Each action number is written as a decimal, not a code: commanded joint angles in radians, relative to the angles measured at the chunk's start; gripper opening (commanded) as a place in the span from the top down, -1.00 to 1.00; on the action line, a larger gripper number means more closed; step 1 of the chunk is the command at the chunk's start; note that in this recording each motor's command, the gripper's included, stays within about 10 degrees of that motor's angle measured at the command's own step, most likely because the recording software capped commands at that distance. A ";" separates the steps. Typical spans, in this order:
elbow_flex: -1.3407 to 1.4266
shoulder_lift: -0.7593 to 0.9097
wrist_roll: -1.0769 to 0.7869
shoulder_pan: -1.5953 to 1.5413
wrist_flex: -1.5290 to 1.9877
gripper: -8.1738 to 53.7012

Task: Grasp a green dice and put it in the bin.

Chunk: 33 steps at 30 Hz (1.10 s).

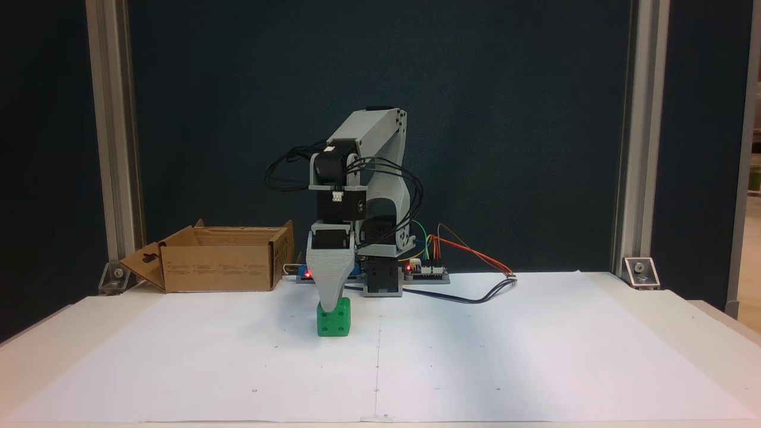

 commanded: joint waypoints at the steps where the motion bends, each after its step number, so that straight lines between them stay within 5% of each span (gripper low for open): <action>1: -0.012 0.002 -0.020 0.000 -0.011 -0.63; 23: 0.006 -0.117 -0.023 -0.003 -0.117 -0.60; 33: 0.006 -0.117 -0.025 -0.005 -0.117 -0.34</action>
